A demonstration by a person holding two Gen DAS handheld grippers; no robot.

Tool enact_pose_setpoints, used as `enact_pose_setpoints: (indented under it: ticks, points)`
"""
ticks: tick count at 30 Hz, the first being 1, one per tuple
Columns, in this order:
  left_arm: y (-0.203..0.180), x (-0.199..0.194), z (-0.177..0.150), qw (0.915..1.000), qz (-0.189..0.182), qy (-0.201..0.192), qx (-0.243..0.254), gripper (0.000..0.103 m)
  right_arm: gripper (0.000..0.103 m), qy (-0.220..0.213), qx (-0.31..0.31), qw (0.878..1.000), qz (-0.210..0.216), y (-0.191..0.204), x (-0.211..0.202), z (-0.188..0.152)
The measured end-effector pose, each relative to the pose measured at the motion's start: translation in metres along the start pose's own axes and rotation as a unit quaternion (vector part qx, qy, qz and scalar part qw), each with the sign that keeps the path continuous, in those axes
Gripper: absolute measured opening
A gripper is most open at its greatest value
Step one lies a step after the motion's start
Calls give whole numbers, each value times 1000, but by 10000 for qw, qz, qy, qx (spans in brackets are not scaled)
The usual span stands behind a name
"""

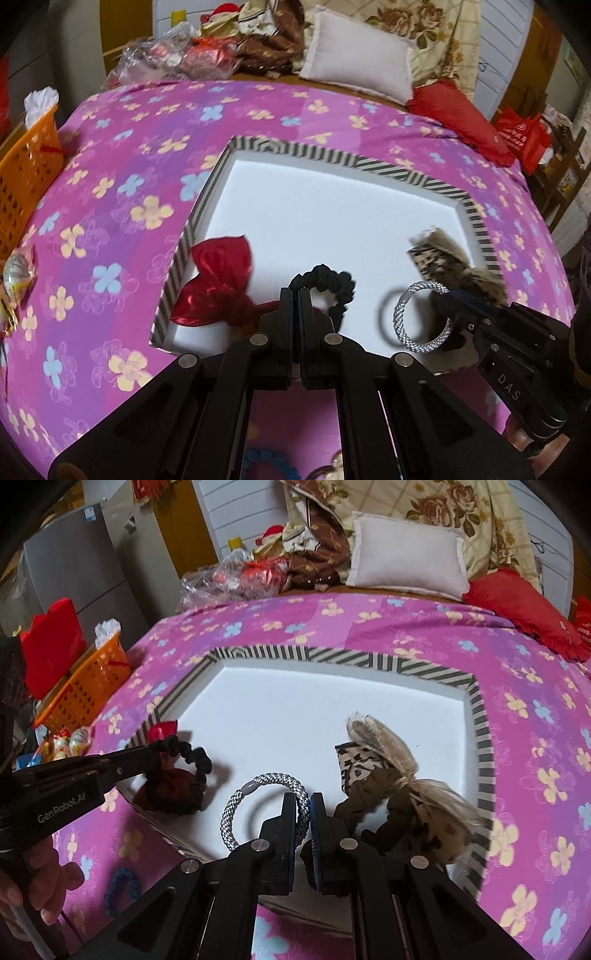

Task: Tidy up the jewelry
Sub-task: 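Carry the black hair tie with left tool while right tool carries the bangle over the tray, then open both tools to drop the hair tie and bangle in the tray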

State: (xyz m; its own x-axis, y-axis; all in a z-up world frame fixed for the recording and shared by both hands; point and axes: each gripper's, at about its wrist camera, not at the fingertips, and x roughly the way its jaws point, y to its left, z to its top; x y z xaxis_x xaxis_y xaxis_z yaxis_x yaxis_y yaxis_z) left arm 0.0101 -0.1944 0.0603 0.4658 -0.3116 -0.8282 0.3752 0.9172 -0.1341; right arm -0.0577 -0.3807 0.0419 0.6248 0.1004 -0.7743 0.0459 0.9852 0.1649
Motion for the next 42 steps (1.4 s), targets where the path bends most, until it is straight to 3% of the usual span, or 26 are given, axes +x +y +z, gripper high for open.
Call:
enact_pose_setpoints:
  ticks: [11, 13, 16, 18, 20, 26, 31, 42]
  points:
    - [14, 18, -11, 9995, 196, 178, -162, 2, 7, 235, -101, 9995, -178, 0, 18, -6]
    - [13, 17, -12, 9994, 242, 177, -153, 4, 13, 216, -132, 9995, -182, 1, 16, -7]
    - [12, 15, -13, 9994, 246, 192, -119, 16, 34, 125, -63, 9998, -103, 1, 9, -8]
    - [11, 9, -16, 9997, 151, 170, -94, 40, 35, 74, -53, 9999, -104, 2, 4, -8]
    - [10, 3, -18, 9998, 152, 71, -81, 51, 35, 18, -16, 10000, -75, 2, -5, -8]
    - [11, -26, -27, 9998, 133, -98, -52, 51, 35, -218, 45, 9997, 72, 6, -44, -15]
    - [16, -59, -43, 9992, 251, -312, 0, 51, 40, -342, -14, 9993, 120, 12, -80, -42]
    - [27, -101, -122, 9973, 605, -385, -159, 52, 40, -139, 156, 9995, 219, 20, -100, -114]
